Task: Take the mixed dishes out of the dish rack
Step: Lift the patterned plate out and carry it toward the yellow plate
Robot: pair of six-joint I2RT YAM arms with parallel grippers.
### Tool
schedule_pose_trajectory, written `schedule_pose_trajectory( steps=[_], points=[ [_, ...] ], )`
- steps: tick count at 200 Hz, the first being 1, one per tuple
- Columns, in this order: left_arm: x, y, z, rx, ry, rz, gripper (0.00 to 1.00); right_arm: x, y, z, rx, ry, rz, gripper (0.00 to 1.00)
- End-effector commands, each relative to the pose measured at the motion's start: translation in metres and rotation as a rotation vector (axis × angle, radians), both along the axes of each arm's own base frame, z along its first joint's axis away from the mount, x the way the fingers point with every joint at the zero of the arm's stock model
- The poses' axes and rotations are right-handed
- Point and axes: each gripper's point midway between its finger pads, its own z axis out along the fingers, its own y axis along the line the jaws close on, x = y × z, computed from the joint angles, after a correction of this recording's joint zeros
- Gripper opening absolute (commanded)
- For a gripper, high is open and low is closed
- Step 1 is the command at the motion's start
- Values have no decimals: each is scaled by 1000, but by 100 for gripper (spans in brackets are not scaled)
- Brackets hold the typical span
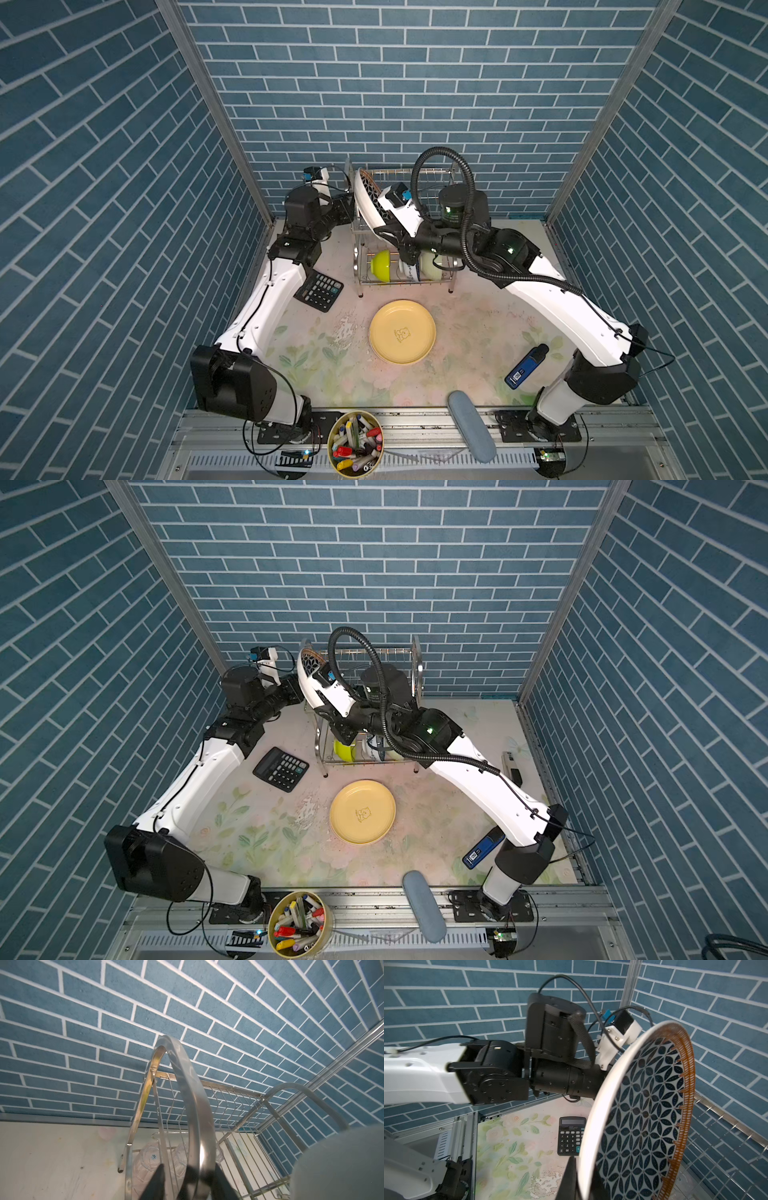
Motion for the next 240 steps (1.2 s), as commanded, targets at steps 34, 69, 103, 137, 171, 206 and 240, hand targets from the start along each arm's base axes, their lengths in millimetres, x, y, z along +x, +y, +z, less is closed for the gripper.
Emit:
schedule_pose_trajectory(
  steps=[34,69,103,137,171,206,240],
  points=[
    [-10,1,20,-49,-29,-6,67,-43,-32,53,99,-217,-8,0],
    [-19,3,30,-54,-44,-1,76,-66,-41,46,86,-226,-10,0],
    [-36,10,49,-53,-82,17,82,-82,-47,36,56,-230,-9,0],
    [-58,19,71,-54,-123,44,83,-100,-47,25,7,-259,9,0],
    [-84,37,83,-64,-112,116,84,-110,-45,6,-83,-317,3,0],
    [-120,59,84,-71,-35,207,85,-102,-41,-19,-207,-398,-67,0],
    [-158,56,74,-79,62,155,89,-94,-40,-37,-322,-472,-132,0]
  ],
)
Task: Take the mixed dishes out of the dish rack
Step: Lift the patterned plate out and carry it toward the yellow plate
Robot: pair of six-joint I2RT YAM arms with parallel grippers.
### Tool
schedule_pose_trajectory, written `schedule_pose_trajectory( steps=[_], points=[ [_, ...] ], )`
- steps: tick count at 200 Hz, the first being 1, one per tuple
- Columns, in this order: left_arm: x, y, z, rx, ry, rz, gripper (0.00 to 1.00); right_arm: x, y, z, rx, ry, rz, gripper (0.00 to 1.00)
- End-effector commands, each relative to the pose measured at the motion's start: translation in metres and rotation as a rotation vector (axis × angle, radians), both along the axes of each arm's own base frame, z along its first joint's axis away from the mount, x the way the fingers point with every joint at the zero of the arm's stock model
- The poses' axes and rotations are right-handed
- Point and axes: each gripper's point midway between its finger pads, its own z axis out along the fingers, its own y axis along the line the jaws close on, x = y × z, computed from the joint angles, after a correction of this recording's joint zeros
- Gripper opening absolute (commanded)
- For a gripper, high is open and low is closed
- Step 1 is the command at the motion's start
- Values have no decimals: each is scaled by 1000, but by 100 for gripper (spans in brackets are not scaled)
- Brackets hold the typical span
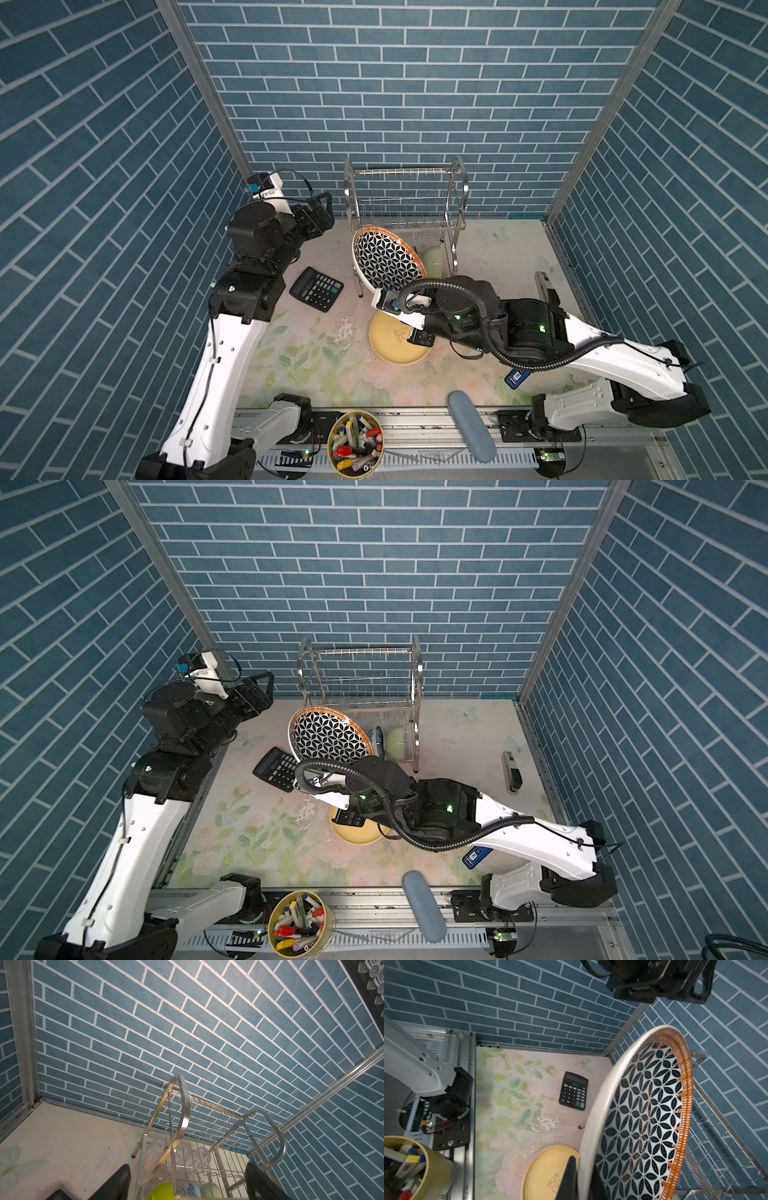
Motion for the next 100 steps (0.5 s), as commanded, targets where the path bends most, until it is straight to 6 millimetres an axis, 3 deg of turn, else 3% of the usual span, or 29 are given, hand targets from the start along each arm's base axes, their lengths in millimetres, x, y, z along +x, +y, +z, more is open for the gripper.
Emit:
schedule_pose_trajectory(
  steps=[1,51,100],
  points=[
    [-30,1,-14,-7,103,-25,89,19,-6,24,2,-195,-92,0],
    [-61,-30,-24,-38,198,-235,90,22,-6,-4,-87,-204,-112,0],
    [-67,-69,-49,-104,309,-469,84,21,-6,-21,-141,-189,-104,0]
  ],
)
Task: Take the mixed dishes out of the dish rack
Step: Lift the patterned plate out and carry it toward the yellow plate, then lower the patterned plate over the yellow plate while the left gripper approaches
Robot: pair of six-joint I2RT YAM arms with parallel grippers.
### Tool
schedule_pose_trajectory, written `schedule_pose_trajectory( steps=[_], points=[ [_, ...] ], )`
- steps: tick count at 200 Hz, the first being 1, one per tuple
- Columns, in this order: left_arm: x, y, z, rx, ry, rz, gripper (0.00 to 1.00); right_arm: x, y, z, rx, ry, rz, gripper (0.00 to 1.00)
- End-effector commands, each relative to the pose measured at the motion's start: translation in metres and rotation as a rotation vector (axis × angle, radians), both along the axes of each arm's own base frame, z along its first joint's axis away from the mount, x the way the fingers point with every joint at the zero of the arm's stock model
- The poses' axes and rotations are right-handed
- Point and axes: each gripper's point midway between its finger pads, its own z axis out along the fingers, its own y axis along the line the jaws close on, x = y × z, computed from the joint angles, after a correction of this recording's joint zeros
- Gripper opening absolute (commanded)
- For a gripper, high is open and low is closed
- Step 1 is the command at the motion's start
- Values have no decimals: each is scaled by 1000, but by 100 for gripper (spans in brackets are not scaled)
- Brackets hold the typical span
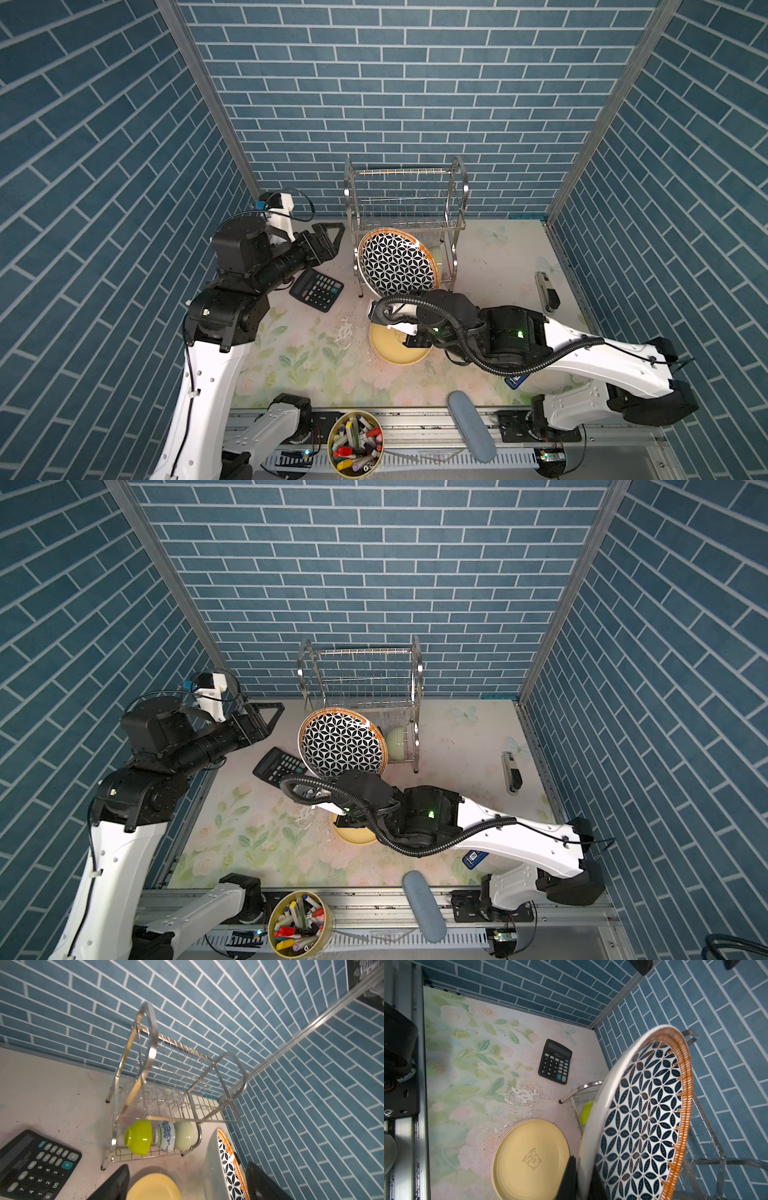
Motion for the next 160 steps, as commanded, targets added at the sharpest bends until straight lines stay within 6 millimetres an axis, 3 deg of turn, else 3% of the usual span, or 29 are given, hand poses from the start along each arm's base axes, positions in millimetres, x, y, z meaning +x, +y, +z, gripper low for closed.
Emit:
schedule_pose_trajectory(
  steps=[1,104,160],
  points=[
    [-10,-25,-19,-50,102,-161,84,7,0,18,25,-87,-16,0],
    [-20,-35,-68,33,261,-256,74,3,15,-10,-87,-50,9,0],
    [-14,-21,-111,191,357,-190,73,3,24,-14,-95,-43,19,0]
  ],
)
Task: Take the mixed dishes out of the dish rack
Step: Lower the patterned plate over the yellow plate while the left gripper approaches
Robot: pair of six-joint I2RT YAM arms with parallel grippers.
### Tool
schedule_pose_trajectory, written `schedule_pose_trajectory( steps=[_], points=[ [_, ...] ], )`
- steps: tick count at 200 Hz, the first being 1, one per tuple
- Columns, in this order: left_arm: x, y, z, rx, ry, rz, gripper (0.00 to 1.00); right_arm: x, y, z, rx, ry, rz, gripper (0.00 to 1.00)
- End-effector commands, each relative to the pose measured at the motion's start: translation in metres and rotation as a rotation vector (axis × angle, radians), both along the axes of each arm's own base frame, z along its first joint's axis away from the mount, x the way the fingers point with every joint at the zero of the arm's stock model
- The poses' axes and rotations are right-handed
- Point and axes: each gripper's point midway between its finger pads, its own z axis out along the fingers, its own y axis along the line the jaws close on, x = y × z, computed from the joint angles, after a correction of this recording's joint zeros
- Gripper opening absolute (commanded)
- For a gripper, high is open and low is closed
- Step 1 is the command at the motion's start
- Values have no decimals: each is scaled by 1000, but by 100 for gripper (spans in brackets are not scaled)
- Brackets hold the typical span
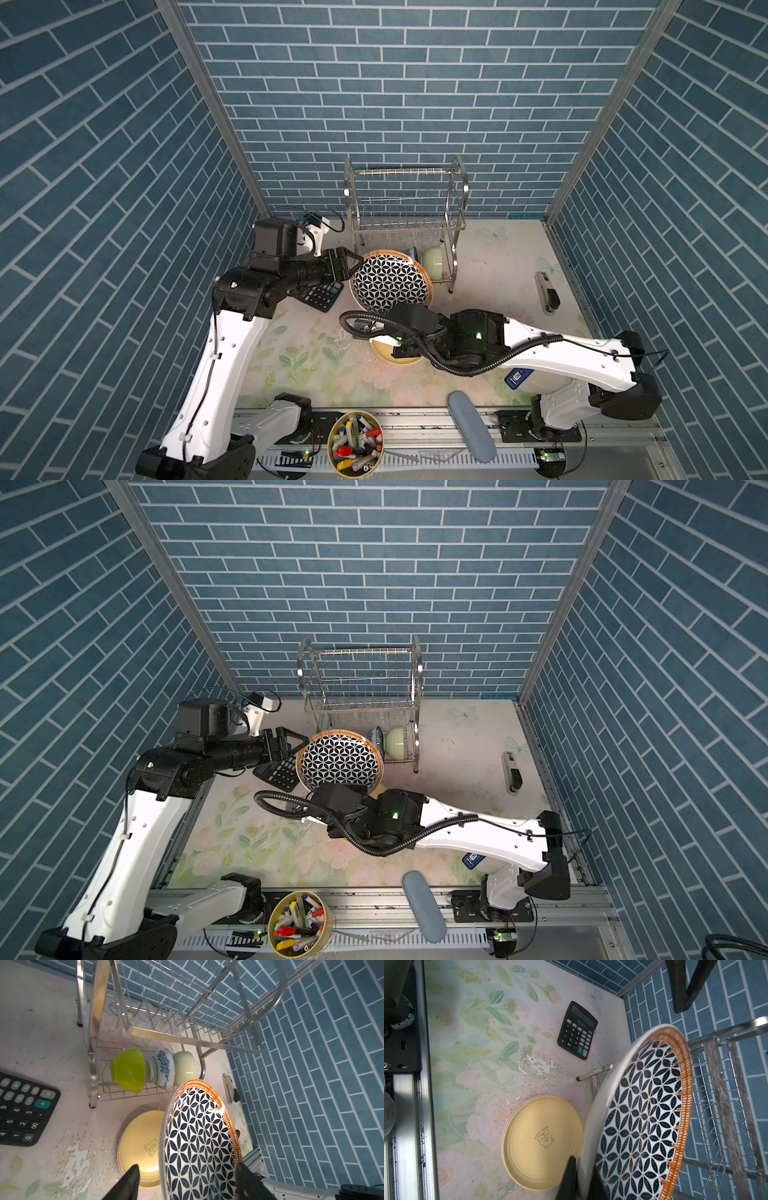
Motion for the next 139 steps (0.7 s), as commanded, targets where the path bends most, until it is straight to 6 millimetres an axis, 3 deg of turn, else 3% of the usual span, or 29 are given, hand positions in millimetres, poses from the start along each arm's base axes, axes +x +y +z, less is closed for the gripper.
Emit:
schedule_pose_trajectory(
  steps=[1,50,100,139],
  points=[
    [-1,10,-24,98,34,16,73,4,7,53,123,-80,10,0],
    [7,8,-46,121,89,8,69,4,12,52,119,-86,24,0],
    [14,-8,-60,130,110,-27,53,3,17,51,126,-90,42,0],
    [17,-20,-66,162,123,-61,28,5,18,46,118,-96,39,0]
  ],
)
